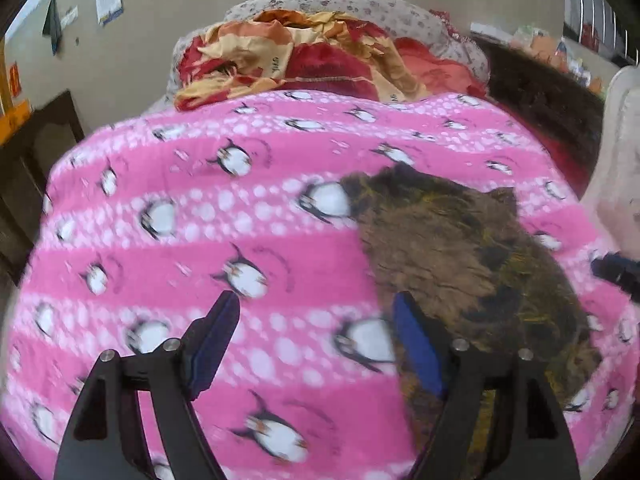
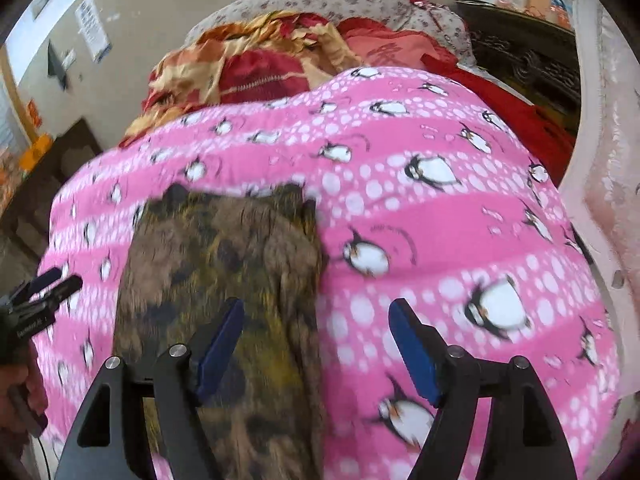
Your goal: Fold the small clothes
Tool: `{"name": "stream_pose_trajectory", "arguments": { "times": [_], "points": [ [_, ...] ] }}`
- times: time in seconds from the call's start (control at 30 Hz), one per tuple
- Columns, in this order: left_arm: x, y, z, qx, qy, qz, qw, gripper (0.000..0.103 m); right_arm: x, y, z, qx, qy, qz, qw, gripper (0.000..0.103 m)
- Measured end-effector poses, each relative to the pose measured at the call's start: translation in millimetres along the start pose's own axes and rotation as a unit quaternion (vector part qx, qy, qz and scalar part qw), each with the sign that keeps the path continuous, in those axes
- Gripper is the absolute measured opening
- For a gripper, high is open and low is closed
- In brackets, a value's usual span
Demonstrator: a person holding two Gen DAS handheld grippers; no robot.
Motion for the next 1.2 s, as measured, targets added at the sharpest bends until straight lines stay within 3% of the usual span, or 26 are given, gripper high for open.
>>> {"name": "stream_pose_trajectory", "arguments": {
  "times": [0.1, 0.23, 0.3, 0.4, 0.53, 0.63, 0.67, 0.7, 0.77, 0.87, 0.9, 0.93, 1.03, 1.1, 1.2],
  "points": [
    [-22, -18, 7, 0.017, 0.036, 0.065, 0.9971, 0.079, -1, -1, 8, -0.011, 0.004, -0.046, 0.999, 0.083],
    [-59, -37, 22, 0.043, 0.094, 0.169, 0.9802, 0.079, -9, -3, 9, -0.043, -0.003, -0.132, 0.990, 0.084],
    [-67, -45, 24, 0.035, 0.095, 0.196, 0.9754, 0.079, -19, 0, 7, -0.048, -0.002, -0.182, 0.982, 0.088],
    [-69, -56, 20, 0.016, 0.086, 0.228, 0.9698, 0.081, -43, 3, 1, -0.048, 0.012, -0.219, 0.974, 0.093],
    [-73, -70, 11, 0.002, 0.084, 0.261, 0.9617, 0.082, -86, 7, -6, -0.058, 0.059, -0.273, 0.958, 0.093],
    [-74, -77, 7, 0.003, 0.084, 0.286, 0.9544, 0.082, -93, 27, -12, -0.026, 0.074, -0.348, 0.934, 0.093],
    [-74, -78, 6, 0.004, 0.080, 0.292, 0.9529, 0.079, -98, 34, -12, -0.022, 0.087, -0.365, 0.927, 0.093],
    [-75, -79, 4, 0.005, 0.076, 0.292, 0.9535, 0.075, -103, 38, -14, -0.015, 0.090, -0.365, 0.926, 0.094],
    [-79, -74, 2, 0.014, 0.073, 0.280, 0.9572, 0.055, -111, 46, -24, -0.001, 0.078, -0.357, 0.931, 0.094],
    [-85, -65, 2, 0.049, 0.068, 0.281, 0.9560, 0.033, -117, 48, -32, -0.013, 0.064, -0.360, 0.931, 0.093],
    [-86, -63, 3, 0.061, 0.067, 0.284, 0.9543, 0.029, -116, 50, -31, -0.007, 0.061, -0.359, 0.931, 0.088],
    [-85, -62, 3, 0.068, 0.066, 0.283, 0.9544, 0.025, -117, 50, -28, -0.001, 0.064, -0.352, 0.934, 0.072],
    [-75, -61, 1, 0.068, 0.054, 0.273, 0.9582, 0.020, -119, 42, -21, -0.020, 0.082, -0.352, 0.932, 0.043],
    [-68, -59, -1, 0.065, 0.052, 0.270, 0.9593, 0.018, -116, 45, -20, -0.029, 0.089, -0.350, 0.932, 0.037],
    [-53, -45, -8, 0.066, 0.044, 0.277, 0.9576, 0.017, -118, 55, -20, -0.057, 0.104, -0.343, 0.932, 0.036]
  ]
}}
Point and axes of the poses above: each gripper's, at about its wrist camera, not at the fingertips, and x roughly against the way its jaws point, y to its left, z to its underside, the point moved 9 cm from there along -x, roughly the way its jaws point, and after that the axes turned 6 degrees about y, right-handed, at the moved point
